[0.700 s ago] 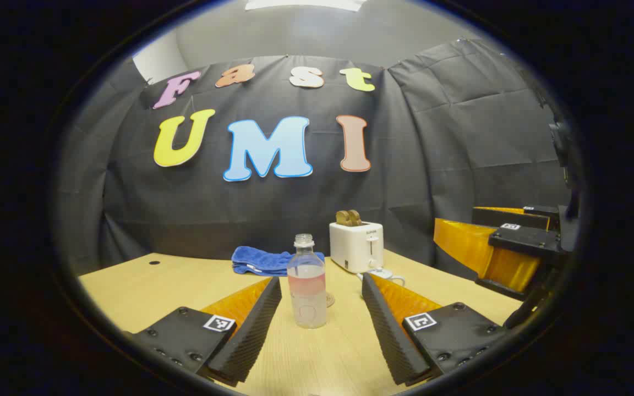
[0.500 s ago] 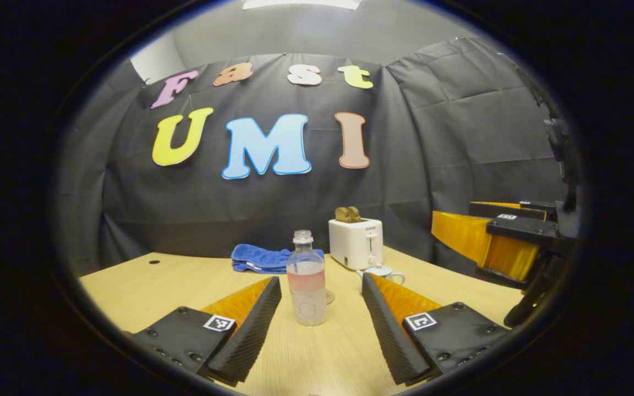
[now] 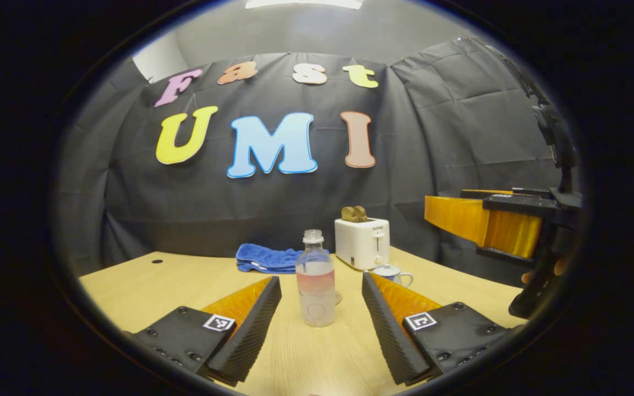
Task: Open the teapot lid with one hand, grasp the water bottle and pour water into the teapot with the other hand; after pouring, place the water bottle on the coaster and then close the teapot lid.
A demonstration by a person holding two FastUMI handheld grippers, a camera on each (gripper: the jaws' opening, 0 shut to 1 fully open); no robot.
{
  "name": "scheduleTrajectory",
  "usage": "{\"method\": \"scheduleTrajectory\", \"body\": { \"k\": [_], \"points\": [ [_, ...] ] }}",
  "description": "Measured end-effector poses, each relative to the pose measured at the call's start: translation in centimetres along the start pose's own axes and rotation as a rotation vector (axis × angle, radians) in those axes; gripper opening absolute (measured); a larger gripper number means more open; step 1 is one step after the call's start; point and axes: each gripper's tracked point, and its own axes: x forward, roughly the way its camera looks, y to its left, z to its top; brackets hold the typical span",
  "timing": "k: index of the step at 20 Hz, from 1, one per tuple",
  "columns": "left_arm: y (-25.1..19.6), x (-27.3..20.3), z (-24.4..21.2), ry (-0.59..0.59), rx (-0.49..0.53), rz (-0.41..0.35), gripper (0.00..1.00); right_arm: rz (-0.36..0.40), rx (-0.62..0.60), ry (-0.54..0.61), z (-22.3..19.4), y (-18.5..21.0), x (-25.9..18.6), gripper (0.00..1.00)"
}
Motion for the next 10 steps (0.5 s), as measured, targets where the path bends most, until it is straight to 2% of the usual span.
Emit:
{"method": "scheduleTrajectory", "body": {
  "k": [4,10],
  "points": [
    [0.4,-0.3,-0.6,0.009,-0.004,-0.001,1.0,-0.022,0.007,0.018,-0.4,-0.6,0.1,0.97],
    [-0.1,1.9,-1.0,0.006,0.026,-0.033,1.0,0.001,0.017,0.017,0.8,-0.9,3.0,0.97]
  ]
}}
